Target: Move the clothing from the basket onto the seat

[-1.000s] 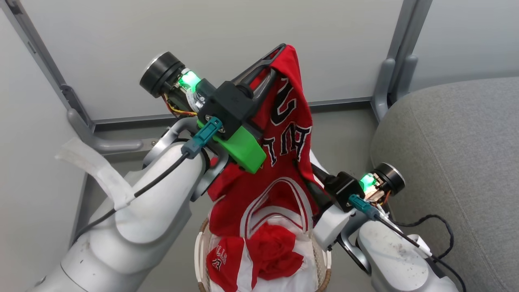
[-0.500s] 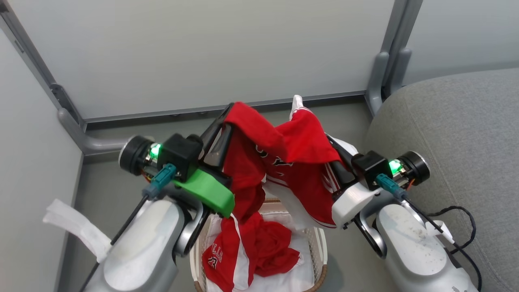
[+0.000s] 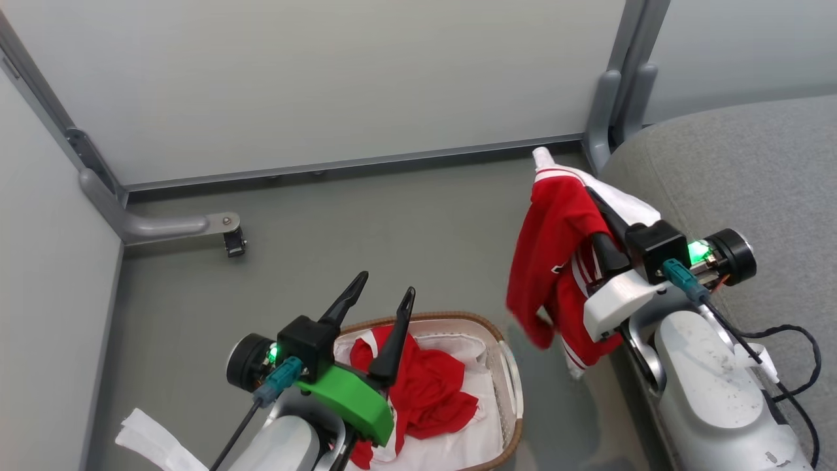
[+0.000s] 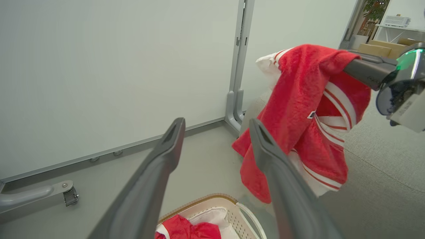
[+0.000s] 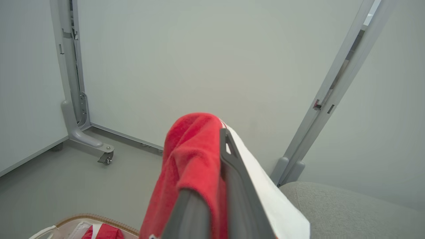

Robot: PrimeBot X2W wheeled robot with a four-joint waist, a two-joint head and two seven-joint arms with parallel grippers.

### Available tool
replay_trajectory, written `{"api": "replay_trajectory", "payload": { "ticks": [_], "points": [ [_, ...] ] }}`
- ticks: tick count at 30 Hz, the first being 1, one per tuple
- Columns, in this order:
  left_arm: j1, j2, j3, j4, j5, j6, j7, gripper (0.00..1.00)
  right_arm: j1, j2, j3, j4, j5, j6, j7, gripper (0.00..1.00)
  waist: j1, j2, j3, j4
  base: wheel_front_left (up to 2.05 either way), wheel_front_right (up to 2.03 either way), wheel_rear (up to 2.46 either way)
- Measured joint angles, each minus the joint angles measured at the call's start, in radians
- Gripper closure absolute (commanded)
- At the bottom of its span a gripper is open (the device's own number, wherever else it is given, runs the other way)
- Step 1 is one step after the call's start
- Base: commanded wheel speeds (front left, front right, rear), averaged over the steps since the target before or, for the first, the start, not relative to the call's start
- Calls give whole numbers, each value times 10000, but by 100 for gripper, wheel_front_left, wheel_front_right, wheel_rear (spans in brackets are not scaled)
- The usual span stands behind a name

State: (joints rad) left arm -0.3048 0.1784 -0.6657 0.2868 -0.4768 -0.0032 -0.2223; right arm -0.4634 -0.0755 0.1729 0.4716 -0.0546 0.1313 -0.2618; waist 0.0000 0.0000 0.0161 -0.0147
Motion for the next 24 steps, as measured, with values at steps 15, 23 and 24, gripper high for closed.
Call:
{"api": "replay_trajectory", "payload": {
  "ticks": [15,23,24],
  "points": [
    [322,-230,-84,449,44,-48,-328,0,12,-527,-349,-410,-165,0,2,100,0,0,396,-998,0,0,0],
    [67,-336,-73,550,318,-63,-359,0,-93,-848,-577,-738,-144,2,0,100,0,0,752,-2062,0,0,0],
    [9,-343,-69,554,337,-69,-359,0,-86,-878,-637,-769,-123,2,0,100,0,1,813,-2225,0,0,0]
  ]
}}
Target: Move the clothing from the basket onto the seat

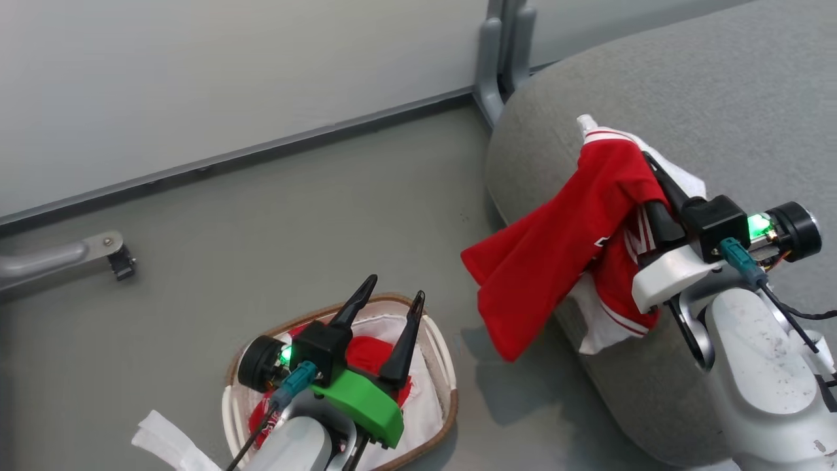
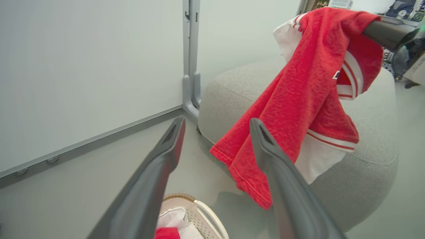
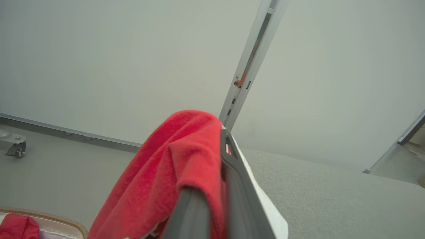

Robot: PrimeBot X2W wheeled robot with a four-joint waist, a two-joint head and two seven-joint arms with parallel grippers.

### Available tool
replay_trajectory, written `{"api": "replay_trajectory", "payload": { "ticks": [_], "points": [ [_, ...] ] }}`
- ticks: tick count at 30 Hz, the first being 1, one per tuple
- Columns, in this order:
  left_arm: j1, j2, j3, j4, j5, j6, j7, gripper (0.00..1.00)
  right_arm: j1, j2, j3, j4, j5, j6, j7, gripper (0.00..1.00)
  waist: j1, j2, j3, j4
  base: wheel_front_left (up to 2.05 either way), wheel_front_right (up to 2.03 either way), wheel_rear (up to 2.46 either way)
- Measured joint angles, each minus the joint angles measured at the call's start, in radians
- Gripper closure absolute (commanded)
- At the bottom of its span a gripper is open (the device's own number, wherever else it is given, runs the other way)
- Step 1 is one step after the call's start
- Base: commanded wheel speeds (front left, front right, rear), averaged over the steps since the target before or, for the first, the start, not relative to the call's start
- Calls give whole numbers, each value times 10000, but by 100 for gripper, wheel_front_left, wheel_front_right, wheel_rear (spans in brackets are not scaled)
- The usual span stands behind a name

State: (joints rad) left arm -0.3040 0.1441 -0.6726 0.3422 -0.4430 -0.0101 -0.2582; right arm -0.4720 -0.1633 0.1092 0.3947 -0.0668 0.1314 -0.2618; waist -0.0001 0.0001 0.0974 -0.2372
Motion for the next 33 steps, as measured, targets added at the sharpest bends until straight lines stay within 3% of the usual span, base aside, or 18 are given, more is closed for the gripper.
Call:
{"api": "replay_trajectory", "payload": {
  "ticks": [11,16,23,33],
  "points": [
    [-444,-27,-136,209,224,-165,-27,0,132,54,-464,-274,-4,0,0,100,0,0,706,-1552,0,0,0],
    [-593,-38,-224,255,270,-222,-27,0,141,136,-809,-267,-52,0,0,100,0,0,1103,-1843,0,0,0],
    [-770,-180,-389,157,330,-313,-31,0,-286,-8,-1469,140,-228,0,0,100,1,0,1487,-1589,0,0,0],
    [-1107,-190,-506,-174,688,-305,-40,0,-3112,-1716,-1595,752,-529,0,234,100,1,0,2128,-674,0,0,0]
  ]
}}
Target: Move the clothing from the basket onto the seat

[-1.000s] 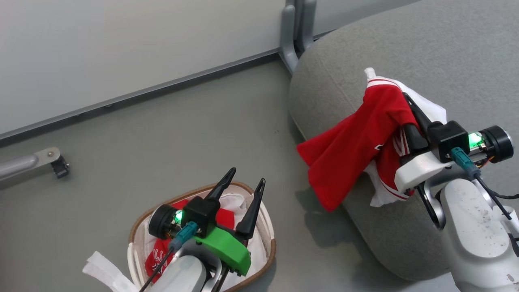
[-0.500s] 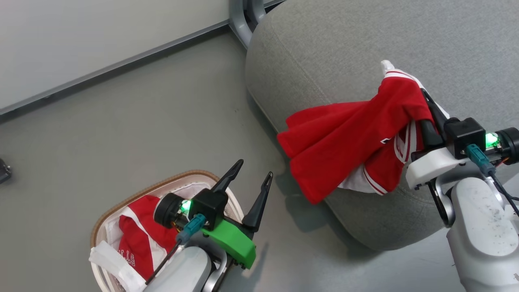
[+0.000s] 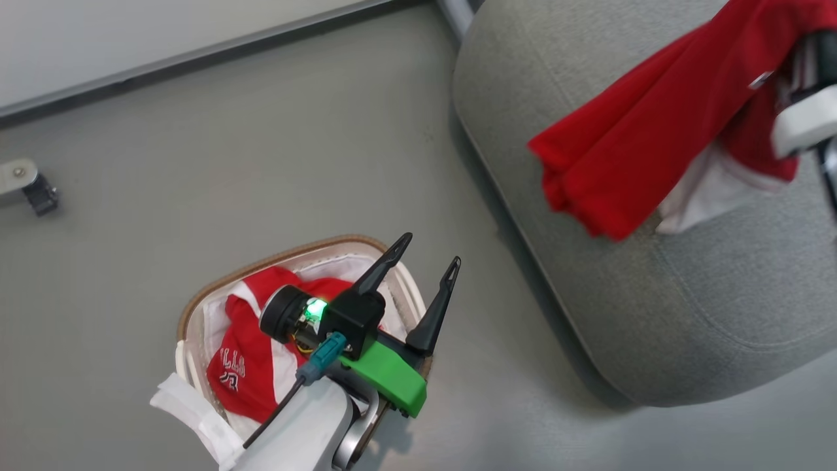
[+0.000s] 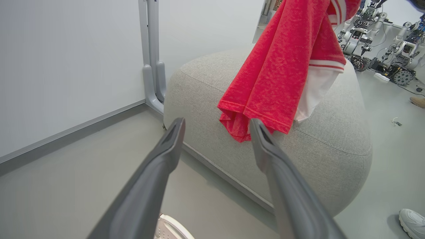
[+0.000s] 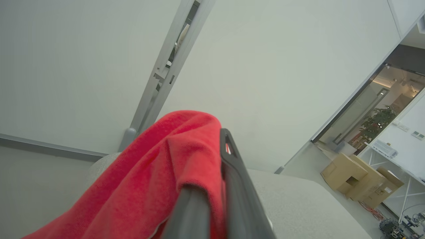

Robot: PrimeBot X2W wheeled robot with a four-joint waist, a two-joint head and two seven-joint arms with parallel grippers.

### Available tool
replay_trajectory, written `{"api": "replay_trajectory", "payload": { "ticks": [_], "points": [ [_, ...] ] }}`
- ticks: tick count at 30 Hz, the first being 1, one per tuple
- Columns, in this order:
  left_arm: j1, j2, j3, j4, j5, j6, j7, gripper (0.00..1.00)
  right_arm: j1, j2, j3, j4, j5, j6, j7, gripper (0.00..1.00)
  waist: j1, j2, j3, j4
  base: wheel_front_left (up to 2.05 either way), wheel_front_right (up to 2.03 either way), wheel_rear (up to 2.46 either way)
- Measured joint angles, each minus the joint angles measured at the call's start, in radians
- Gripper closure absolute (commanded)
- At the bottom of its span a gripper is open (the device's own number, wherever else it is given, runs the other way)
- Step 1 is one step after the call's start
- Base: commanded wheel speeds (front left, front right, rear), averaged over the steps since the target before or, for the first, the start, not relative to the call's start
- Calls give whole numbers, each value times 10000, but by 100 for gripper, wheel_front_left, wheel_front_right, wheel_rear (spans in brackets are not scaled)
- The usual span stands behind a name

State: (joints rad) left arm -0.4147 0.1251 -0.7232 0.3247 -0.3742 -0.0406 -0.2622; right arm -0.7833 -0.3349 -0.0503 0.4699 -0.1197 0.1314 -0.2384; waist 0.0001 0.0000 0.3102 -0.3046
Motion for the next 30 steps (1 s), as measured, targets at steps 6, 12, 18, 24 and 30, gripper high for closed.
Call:
{"api": "replay_trajectory", "payload": {
  "ticks": [6,12,18,24,30],
  "points": [
    [-136,81,-29,-291,59,48,2,0,-2282,-1488,-313,192,-98,0,663,100,0,0,554,571,0,0,0],
    [-355,105,4,-635,73,130,25,0,-4122,-2892,-821,662,-307,0,1204,100,0,0,1186,1093,0,0,0],
    [-642,130,-65,-895,190,188,117,0,-4159,-3312,-1691,2021,-683,0,1254,100,1,0,1927,1586,0,0,0],
    [-732,263,10,-988,244,320,192,0,-2824,-2150,-2863,3662,-1323,0,514,100,1,0,2696,1959,0,0,0],
    [-734,343,38,-1016,232,430,234,0,-1788,-974,-3622,4512,-1881,2,-63,99,1,0,3055,2064,0,0,0]
  ]
}}
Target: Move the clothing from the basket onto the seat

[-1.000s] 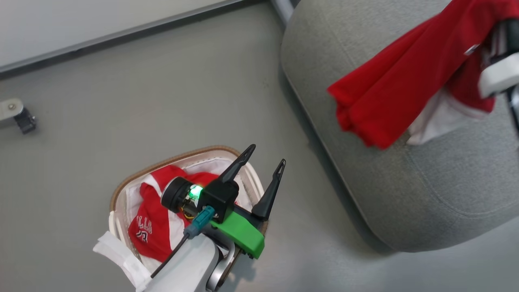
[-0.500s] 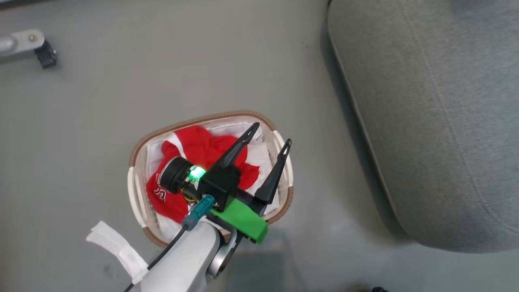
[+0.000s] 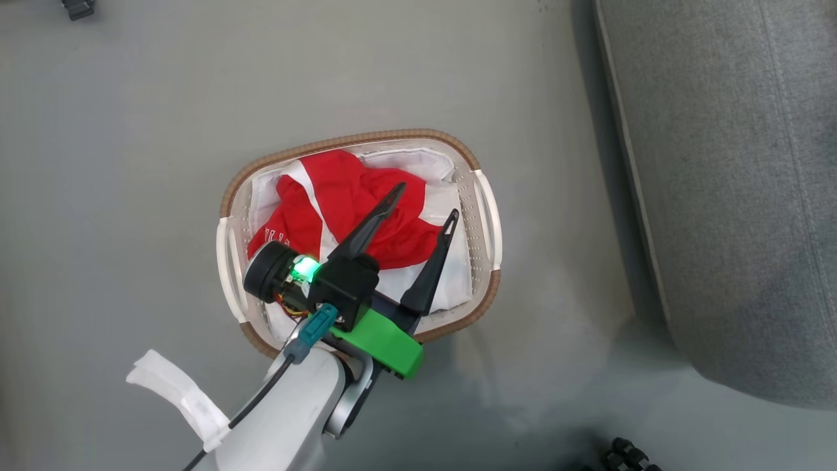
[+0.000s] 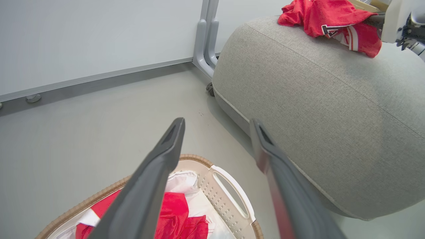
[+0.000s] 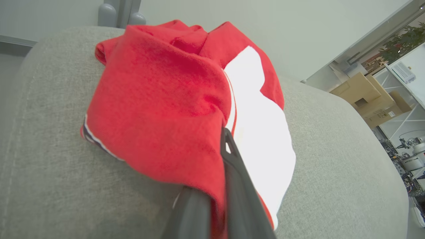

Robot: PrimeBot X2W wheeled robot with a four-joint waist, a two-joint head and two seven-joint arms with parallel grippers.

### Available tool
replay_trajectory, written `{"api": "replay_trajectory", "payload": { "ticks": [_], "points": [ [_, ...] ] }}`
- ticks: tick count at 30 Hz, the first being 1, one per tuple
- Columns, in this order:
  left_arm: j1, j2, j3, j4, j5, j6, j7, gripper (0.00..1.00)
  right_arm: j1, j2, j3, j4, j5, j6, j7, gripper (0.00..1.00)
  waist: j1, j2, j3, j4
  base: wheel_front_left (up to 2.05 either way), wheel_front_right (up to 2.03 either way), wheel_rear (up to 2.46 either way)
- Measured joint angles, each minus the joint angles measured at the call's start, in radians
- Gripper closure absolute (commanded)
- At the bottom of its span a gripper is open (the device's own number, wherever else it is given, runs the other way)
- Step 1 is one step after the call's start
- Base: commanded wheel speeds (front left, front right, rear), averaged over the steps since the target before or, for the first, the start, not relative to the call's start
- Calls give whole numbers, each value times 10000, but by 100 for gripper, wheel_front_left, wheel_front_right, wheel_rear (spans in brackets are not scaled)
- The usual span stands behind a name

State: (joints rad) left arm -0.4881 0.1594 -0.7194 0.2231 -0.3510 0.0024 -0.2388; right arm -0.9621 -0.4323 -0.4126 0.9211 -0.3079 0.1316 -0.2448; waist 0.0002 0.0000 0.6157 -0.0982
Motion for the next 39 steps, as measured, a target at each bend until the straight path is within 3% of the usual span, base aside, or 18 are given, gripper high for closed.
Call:
{"api": "replay_trajectory", "payload": {
  "ticks": [2,3,9,17,22,32,39],
  "points": [
    [1,52,17,-15,-13,56,6,0,197,276,-290,-50,-48,0,-96,66,-1,0,-18,-66,0,0,0],
    [2,75,25,-13,-25,67,12,0,331,420,-437,-171,-119,0,-136,0,0,0,-41,-116,0,0,0],
    [47,77,6,115,-176,65,10,0,1264,1214,-681,-1503,130,-2,-171,0,-1,0,-360,-365,0,0,0],
    [224,-63,163,623,-399,-25,-153,0,3095,1893,268,-3129,704,-2,-171,0,-2,0,-1164,-548,0,0,0],
    [430,-211,481,961,-573,-48,-221,0,3971,1956,775,-3772,997,-2,-171,0,-2,0,-1859,-515,0,0,0],
    [1593,-326,2017,1051,-677,31,-236,0,4523,2355,1987,-4401,1705,-2,-171,0,-2,0,-3316,-49,0,0,0],
    [2804,-495,3323,991,-573,69,-238,0,5367,3114,2688,-4775,1894,-2,-171,0,-2,0,-4151,495,0,0,0]
  ]
}}
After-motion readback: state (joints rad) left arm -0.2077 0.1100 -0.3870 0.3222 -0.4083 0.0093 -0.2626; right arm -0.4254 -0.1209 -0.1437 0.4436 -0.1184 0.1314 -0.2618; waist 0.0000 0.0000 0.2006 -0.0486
